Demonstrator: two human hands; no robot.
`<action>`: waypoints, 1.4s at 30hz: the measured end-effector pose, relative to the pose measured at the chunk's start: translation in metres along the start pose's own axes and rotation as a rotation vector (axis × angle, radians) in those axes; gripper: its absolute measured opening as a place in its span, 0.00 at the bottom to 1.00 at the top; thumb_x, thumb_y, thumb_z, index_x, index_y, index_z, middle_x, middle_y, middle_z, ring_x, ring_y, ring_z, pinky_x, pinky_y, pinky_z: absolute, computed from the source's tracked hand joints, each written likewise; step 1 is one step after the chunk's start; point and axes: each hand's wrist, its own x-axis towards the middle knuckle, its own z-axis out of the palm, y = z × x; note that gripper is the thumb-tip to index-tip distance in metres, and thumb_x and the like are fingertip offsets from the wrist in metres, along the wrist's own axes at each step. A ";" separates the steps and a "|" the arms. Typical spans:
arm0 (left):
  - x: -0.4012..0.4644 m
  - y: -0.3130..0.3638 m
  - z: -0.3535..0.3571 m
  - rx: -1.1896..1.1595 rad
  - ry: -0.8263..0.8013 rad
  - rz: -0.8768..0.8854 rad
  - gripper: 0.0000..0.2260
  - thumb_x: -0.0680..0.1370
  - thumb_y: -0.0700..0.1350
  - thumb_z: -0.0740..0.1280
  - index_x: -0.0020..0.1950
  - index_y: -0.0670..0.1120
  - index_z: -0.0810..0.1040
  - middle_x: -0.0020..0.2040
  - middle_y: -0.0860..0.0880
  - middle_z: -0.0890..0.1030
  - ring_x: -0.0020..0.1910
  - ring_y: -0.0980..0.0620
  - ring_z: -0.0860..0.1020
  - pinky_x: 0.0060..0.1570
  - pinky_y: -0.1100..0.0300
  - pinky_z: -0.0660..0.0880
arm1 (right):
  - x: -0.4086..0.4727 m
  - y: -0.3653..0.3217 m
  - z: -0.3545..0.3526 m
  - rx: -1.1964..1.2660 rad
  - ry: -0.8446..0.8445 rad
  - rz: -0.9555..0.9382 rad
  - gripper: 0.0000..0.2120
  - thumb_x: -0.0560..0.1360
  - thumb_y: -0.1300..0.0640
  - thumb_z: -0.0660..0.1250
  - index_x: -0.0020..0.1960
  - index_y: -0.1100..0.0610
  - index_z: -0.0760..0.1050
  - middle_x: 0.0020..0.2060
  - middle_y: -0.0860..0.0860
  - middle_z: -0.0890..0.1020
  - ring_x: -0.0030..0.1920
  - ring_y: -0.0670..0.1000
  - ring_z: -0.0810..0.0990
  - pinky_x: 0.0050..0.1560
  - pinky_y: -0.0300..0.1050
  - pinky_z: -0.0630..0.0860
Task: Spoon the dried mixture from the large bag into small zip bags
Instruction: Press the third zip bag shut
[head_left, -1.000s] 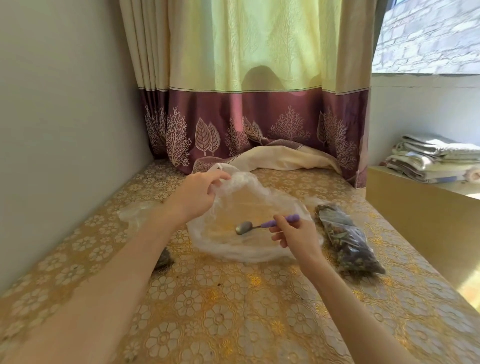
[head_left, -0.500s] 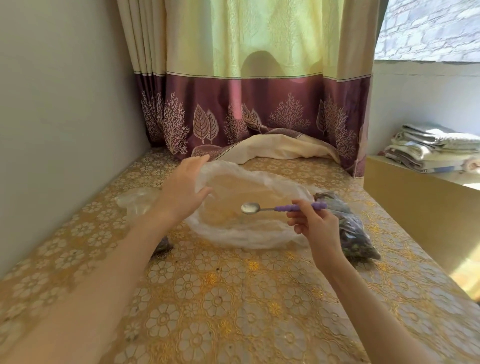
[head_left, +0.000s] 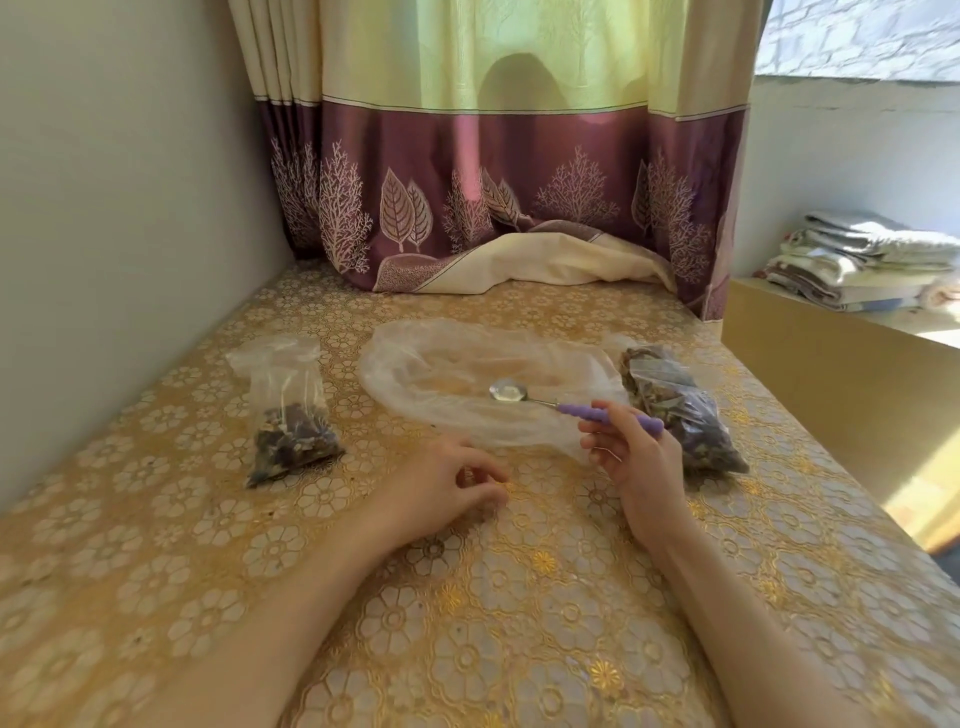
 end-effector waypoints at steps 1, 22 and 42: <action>0.002 0.002 0.002 -0.006 0.001 0.015 0.05 0.71 0.52 0.72 0.46 0.56 0.83 0.41 0.61 0.73 0.40 0.68 0.70 0.40 0.76 0.65 | -0.001 0.001 0.000 -0.013 -0.006 -0.013 0.15 0.79 0.60 0.61 0.38 0.58 0.84 0.46 0.60 0.85 0.34 0.48 0.77 0.31 0.36 0.74; 0.005 -0.066 -0.133 0.125 0.677 -0.193 0.03 0.77 0.46 0.65 0.44 0.49 0.76 0.42 0.56 0.72 0.40 0.61 0.69 0.40 0.66 0.63 | 0.014 0.012 0.072 -1.107 0.080 -0.466 0.10 0.77 0.55 0.66 0.51 0.59 0.82 0.46 0.51 0.77 0.49 0.52 0.73 0.46 0.38 0.60; -0.008 -0.117 -0.167 -0.338 0.365 -0.591 0.03 0.77 0.42 0.67 0.46 0.44 0.78 0.39 0.48 0.77 0.38 0.51 0.76 0.47 0.54 0.78 | 0.001 0.088 0.202 -0.928 -0.543 -0.103 0.24 0.73 0.40 0.66 0.66 0.49 0.72 0.58 0.46 0.79 0.61 0.50 0.73 0.63 0.52 0.70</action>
